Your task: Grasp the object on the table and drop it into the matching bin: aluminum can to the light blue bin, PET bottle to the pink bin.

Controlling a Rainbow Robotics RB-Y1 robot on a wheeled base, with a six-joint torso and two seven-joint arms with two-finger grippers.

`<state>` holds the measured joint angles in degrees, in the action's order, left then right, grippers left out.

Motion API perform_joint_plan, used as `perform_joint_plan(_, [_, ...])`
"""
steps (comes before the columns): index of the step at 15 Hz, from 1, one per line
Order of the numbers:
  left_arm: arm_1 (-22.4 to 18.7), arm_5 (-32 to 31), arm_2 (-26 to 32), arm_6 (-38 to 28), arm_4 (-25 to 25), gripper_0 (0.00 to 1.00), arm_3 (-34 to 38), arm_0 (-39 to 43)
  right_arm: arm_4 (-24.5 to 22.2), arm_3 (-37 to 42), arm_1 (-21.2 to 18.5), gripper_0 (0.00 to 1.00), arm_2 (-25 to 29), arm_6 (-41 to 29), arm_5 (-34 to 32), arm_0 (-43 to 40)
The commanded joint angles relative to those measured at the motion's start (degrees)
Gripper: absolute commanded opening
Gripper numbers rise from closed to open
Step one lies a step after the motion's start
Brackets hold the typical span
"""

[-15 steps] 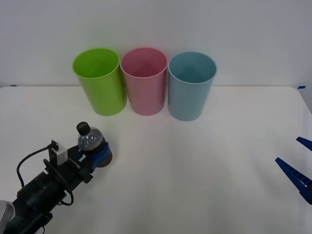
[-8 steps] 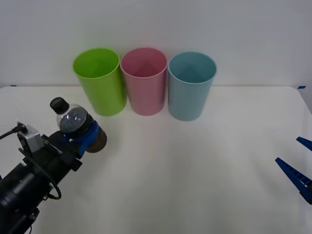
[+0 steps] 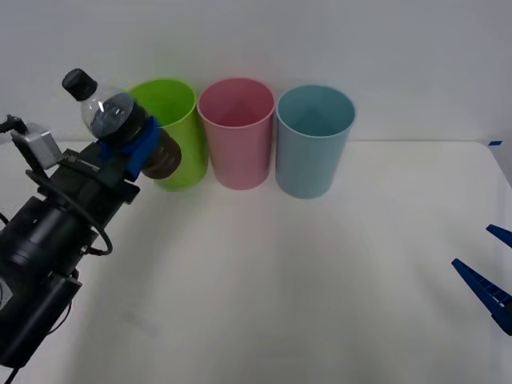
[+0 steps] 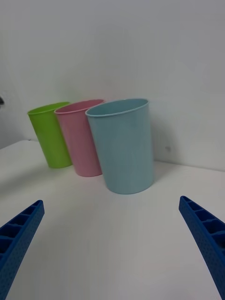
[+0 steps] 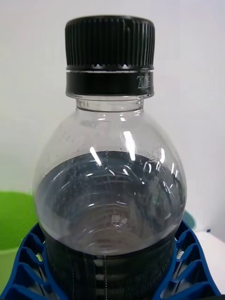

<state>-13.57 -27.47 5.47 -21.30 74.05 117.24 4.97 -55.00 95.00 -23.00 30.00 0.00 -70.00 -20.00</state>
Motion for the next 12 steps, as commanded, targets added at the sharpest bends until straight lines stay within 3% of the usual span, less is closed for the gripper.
perform_joint_plan(1, [-0.1,2.1,-0.6,0.3,2.2,0.00,-6.7,-8.0,0.0,0.0,0.0,1.00,0.0,0.0,0.0,0.0])
perform_joint_plan(12, [-0.1,6.4,-3.5,1.4,6.9,0.00,-35.1,-36.6,0.0,0.0,0.0,1.00,0.0,0.0,0.0,0.0])
